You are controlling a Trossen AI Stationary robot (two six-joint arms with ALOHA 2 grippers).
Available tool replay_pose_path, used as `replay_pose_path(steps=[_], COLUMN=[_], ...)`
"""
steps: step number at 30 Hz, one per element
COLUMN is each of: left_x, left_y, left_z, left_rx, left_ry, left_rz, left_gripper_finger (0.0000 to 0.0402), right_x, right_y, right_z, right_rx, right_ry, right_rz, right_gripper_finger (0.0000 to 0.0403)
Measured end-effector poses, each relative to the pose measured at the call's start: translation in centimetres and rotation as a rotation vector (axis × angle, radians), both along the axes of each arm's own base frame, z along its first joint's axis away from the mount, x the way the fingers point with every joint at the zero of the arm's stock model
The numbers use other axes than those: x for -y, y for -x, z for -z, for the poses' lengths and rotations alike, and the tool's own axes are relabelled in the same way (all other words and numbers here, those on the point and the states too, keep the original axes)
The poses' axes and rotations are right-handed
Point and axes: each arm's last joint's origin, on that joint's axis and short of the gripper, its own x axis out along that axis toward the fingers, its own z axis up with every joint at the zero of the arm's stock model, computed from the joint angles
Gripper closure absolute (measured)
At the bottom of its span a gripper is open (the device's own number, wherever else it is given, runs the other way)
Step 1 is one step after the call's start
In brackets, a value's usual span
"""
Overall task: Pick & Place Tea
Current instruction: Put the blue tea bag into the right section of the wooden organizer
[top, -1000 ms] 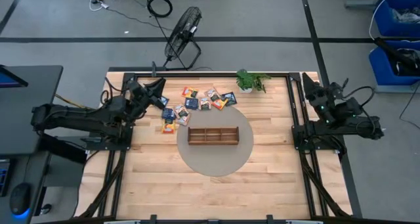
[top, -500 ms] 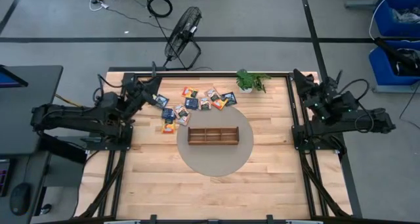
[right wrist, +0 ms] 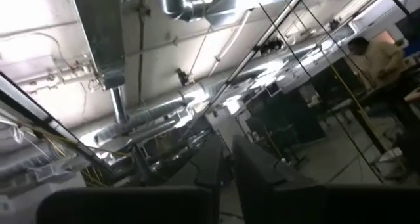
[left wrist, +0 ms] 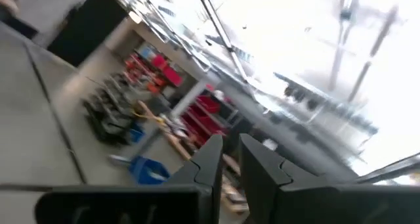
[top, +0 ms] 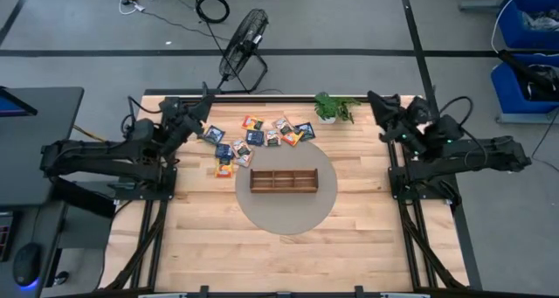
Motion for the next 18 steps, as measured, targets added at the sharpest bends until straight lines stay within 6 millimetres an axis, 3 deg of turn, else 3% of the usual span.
replay_pose_path(steps=[5, 9, 14, 18], left_x=[-0.4, -0.5, -0.7, -1.0], left_y=[0.2, 0.2, 0.6, 1.8], left_z=[-0.3, -1.7, -4.4, -5.8], left_rx=[0.034, -0.035, -0.384, -0.720], left_ry=[-0.021, -0.062, -0.064, 0.038], left_rz=[0.095, 0.112, 0.096, 0.087], left_gripper_finger=[0.0349, 0.0349, 0.0349, 0.0349], right_x=[0.4, 0.3, 0.6, 1.1], right_y=[-1.7, -3.1, -4.7, -5.3], right_z=[-0.2, -1.3, -2.9, -3.4], right_rx=[-0.073, -0.250, -0.543, -0.684], right_ry=[-0.034, 0.004, -0.009, -0.016], right_rz=[-0.016, -0.097, -0.145, -0.134], right_gripper_finger=[0.0352, 0.0359, 0.0362, 0.0362])
